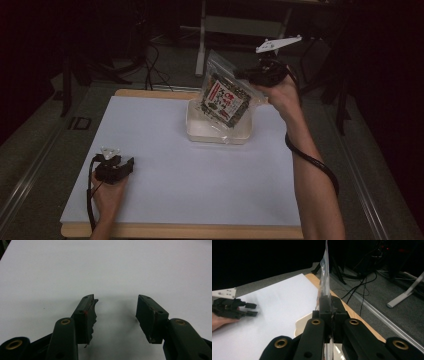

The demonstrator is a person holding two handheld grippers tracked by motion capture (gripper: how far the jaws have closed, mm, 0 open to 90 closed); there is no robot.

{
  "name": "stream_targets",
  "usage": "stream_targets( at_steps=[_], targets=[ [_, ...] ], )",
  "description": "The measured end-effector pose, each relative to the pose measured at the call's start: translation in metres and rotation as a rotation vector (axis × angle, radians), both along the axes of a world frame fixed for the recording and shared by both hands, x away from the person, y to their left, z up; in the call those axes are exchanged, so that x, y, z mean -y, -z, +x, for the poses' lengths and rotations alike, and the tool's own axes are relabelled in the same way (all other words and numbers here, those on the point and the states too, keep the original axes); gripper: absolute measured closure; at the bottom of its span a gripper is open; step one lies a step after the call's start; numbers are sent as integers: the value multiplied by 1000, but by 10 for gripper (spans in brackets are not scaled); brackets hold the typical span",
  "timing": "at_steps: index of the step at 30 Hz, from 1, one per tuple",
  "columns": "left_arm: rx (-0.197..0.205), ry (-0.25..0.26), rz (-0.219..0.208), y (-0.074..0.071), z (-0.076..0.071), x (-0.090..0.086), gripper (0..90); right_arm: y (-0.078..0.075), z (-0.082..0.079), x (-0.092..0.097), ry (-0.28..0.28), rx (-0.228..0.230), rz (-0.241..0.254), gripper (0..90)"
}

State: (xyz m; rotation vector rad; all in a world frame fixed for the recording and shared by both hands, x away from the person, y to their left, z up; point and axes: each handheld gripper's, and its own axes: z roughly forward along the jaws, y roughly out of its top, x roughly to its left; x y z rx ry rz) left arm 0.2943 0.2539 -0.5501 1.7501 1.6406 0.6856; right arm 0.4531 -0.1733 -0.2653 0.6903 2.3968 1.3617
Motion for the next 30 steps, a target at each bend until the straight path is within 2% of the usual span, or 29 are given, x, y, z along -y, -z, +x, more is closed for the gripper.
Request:
stream_targets(
  at_steps=[5,7,15,19,27,30],
  targets=[
    [0,2,-2,0,0,0,494,4,2,-6,3,2,9,898],
    [1,2,-3,0,0,0,493,10,5,-12,9,4,-1,898],
    [-1,3,-4,0,0,0,491,21,8,-20,-5,-5,26,898],
    [0,3,-4,0,0,0,491,26,8,-25,-19,-10,17,898],
    [-1,5,-4,0,0,-1,490,45,16,-32,-16,-55,-2,897],
    [0,3,-8,0,0,-1,490,52,19,-34,-12,-78,5,897]
  ],
)
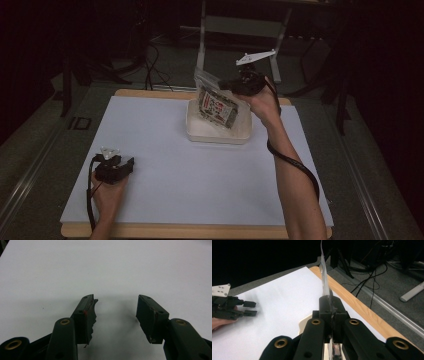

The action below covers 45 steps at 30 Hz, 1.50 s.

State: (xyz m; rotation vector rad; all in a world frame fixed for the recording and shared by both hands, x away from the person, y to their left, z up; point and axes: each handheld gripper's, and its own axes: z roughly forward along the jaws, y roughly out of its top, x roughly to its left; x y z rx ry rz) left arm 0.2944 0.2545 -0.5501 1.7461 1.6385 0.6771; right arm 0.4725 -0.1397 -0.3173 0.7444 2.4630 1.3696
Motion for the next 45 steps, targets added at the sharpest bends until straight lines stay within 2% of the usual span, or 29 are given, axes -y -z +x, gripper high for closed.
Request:
stream_targets(
  at_steps=[4,7,12,15,17,18,21,24,25,31,45],
  targets=[
    [-1,2,2,0,0,0,490,7,5,1,8,-28,32,897],
    [-1,0,0,0,0,0,489,8,7,2,11,-36,36,895],
    [-2,2,2,0,0,0,489,8,10,4,48,-28,24,888],
    [-1,0,1,0,0,0,486,10,11,2,87,-3,-4,842],
    [-2,2,2,0,0,0,486,11,12,2,98,-4,-12,833],
    [-1,2,1,0,0,0,486,16,14,3,128,-4,-27,804],
    [-2,3,2,0,0,0,485,20,16,5,149,-4,-28,768],
    [-1,3,2,0,0,0,485,23,17,9,184,5,-37,701],
    [-3,3,2,0,0,0,485,24,18,11,209,15,-50,649],
    [-3,2,2,0,0,0,485,29,18,20,241,2,-12,554],
    [-2,2,2,0,0,0,485,29,16,37,274,9,29,451]
  ],
)
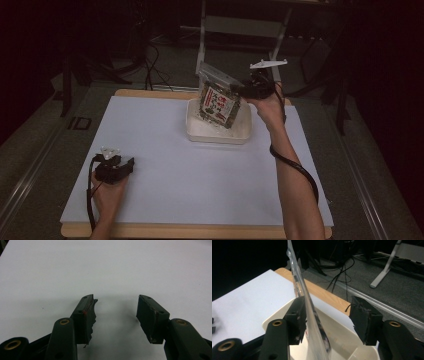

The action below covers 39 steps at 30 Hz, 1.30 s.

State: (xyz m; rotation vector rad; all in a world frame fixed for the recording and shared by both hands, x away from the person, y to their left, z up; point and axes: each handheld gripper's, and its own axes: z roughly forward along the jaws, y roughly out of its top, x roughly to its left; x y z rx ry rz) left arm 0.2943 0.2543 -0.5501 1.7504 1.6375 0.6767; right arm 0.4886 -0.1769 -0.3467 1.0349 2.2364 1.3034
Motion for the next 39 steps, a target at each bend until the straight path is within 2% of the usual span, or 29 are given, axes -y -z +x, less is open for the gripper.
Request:
stream_targets(
  at_steps=[2,9,15,19,29,39],
  targets=[
    [0,0,0,0,0,0,485,-1,0,2,6,0,7,438],
    [0,1,2,0,0,0,484,-3,-8,19,17,8,83,374],
    [-1,-1,3,0,0,0,484,-1,-11,26,9,3,87,347],
    [-2,0,0,0,0,0,484,-1,-11,30,25,10,75,346],
    [-2,-1,4,0,0,1,483,-1,-16,49,57,25,94,334],
    [1,-2,1,0,0,0,483,-2,-20,51,48,41,81,334]
  ],
)
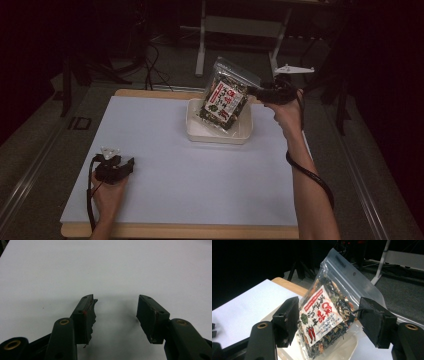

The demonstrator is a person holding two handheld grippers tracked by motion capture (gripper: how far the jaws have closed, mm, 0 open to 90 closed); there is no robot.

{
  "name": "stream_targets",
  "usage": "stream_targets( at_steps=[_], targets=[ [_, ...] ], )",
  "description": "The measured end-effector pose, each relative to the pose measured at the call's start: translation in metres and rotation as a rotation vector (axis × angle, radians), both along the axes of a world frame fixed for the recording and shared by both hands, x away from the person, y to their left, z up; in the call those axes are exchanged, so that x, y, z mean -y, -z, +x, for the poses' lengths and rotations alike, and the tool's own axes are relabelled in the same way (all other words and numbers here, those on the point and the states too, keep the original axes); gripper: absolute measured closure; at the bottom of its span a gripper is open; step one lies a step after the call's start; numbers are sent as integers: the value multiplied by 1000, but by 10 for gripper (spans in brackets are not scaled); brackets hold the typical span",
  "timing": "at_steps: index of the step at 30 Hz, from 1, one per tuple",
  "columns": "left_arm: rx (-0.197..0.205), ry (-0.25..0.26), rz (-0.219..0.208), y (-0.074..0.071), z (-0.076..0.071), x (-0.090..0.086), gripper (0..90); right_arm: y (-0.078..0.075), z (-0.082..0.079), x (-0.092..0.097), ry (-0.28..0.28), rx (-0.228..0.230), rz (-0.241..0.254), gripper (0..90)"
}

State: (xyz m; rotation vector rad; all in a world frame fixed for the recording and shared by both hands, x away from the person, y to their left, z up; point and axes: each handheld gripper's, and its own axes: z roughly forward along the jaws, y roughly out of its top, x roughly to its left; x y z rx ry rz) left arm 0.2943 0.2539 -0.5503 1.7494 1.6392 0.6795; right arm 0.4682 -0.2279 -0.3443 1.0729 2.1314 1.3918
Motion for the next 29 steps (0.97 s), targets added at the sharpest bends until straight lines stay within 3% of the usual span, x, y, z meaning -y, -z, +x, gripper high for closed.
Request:
stream_targets(
  at_steps=[17,21,27,28,29],
  targets=[
    [6,-8,-7,0,-1,0,483,7,-24,10,-47,-6,-26,351],
    [5,-12,-4,0,-1,-1,477,27,-42,14,-69,-38,7,359],
    [5,-23,5,0,-1,-1,467,54,-60,20,-64,-79,-11,359],
    [4,-37,14,0,-1,0,461,68,-70,27,-54,-99,-9,359],
    [4,-37,14,0,-1,0,452,68,-70,27,-54,-99,-9,359]
  ],
)
